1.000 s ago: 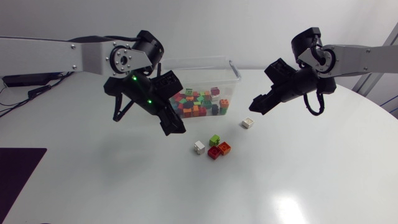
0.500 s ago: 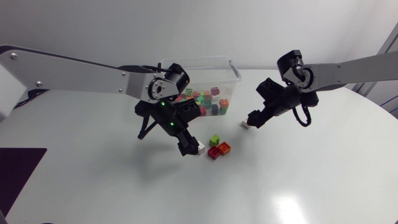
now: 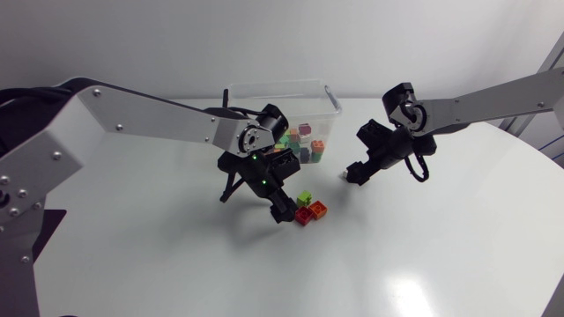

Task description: Place the duplo bricks in the container

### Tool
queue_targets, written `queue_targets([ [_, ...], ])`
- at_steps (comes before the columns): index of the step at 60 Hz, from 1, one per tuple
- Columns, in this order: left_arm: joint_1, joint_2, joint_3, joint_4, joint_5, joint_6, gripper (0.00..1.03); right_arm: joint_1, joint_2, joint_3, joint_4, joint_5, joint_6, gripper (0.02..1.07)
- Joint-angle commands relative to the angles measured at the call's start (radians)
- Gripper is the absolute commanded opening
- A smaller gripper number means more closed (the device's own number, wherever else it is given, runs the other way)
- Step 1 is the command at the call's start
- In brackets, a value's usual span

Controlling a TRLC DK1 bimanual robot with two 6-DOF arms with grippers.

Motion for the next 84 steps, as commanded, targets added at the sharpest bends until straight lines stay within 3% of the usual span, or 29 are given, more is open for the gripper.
queue_targets([
  [1, -0.002, 0.047, 0.036, -0.002, -0.011, -0.025, 0.89, 0.000, 0.056, 0.045, 0.005, 0.003, -0.032, 1.02],
  [16, -0.006, 0.085, 0.056, 0.006, -0.030, -0.028, 0.71, 0.005, 0.152, 0.146, -0.017, -0.001, -0.071, 0.97],
  [23, -0.005, 0.094, 0.065, 0.009, -0.028, -0.028, 0.45, 0.003, 0.177, 0.160, -0.023, -0.004, -0.090, 0.84],
  [31, -0.010, 0.101, 0.070, 0.008, -0.030, -0.014, 0.41, -0.003, 0.184, 0.161, -0.026, -0.010, -0.111, 0.60],
  [34, -0.011, 0.101, 0.068, 0.008, -0.030, 0.006, 0.41, -0.005, 0.186, 0.161, -0.035, -0.013, -0.117, 0.53],
  [40, -0.005, 0.098, 0.068, 0.008, -0.030, 0.021, 0.41, -0.006, 0.186, 0.158, -0.037, -0.017, -0.124, 0.50],
  [44, -0.003, 0.090, 0.059, 0.008, -0.030, 0.047, 0.41, -0.006, 0.186, 0.152, -0.037, -0.018, -0.131, 0.34],
  [46, -0.003, 0.084, 0.056, 0.008, -0.030, 0.065, 0.43, -0.006, 0.184, 0.150, -0.038, -0.020, -0.133, 0.34],
  [49, 0.000, 0.079, 0.054, 0.006, -0.030, 0.079, 0.54, -0.006, 0.178, 0.141, -0.040, -0.023, -0.137, 0.34],
  [50, 0.000, 0.075, 0.050, 0.006, -0.030, 0.099, 0.69, -0.006, 0.175, 0.138, -0.040, -0.023, -0.139, 0.34],
  [53, 0.004, 0.073, 0.050, 0.006, -0.030, 0.122, 0.83, -0.006, 0.164, 0.127, -0.040, -0.024, -0.140, 0.34],
  [78, 0.017, 0.084, 0.064, 0.006, -0.030, 0.210, 0.86, 0.003, -0.061, 0.035, -0.086, -0.047, -0.147, 0.34],
  [80, 0.017, 0.085, 0.064, 0.006, -0.030, 0.216, 0.83, 0.005, -0.083, 0.032, -0.093, -0.052, -0.147, 0.34],
  [84, 0.017, 0.088, 0.062, 0.008, -0.026, 0.231, 0.70, 0.011, -0.122, 0.026, -0.103, -0.056, -0.140, 0.34],
])
